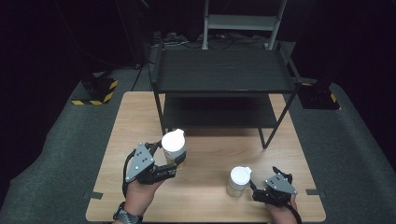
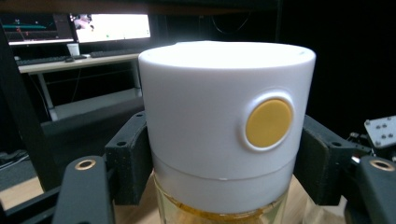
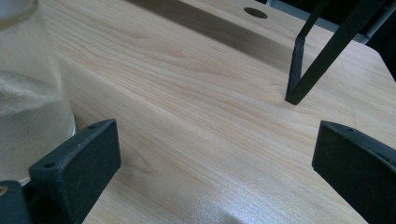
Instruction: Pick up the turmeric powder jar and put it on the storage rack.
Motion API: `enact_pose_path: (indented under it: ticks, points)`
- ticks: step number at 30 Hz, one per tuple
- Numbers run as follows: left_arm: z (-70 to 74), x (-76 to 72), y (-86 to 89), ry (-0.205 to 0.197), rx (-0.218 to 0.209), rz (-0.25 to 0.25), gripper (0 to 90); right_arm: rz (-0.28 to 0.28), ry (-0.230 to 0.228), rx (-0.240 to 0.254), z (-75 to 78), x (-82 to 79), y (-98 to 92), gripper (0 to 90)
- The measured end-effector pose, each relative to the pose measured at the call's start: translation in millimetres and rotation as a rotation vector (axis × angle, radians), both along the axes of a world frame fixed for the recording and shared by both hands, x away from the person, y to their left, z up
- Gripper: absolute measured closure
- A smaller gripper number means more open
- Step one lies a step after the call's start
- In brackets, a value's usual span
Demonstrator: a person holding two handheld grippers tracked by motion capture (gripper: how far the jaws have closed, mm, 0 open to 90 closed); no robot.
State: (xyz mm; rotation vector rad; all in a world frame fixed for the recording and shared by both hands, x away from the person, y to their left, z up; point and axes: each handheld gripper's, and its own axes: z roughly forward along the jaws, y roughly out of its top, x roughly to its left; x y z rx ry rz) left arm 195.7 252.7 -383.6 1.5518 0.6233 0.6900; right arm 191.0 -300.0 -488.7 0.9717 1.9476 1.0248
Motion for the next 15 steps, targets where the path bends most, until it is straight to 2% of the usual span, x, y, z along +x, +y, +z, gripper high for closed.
enact_pose_path:
  ticks: [8, 15]
  points:
    - [24.4, 6.9, -3.1, -0.029, 0.010, 0.006, 30.1, 0.001, 0.000, -0.003, 0.1, 0.0, 0.4, 0.5]
    - [40.3, 15.0, -3.7, -0.030, -0.019, 0.005, 30.2, 0.001, 0.001, -0.001, 0.1, 0.0, 0.1, 0.5]
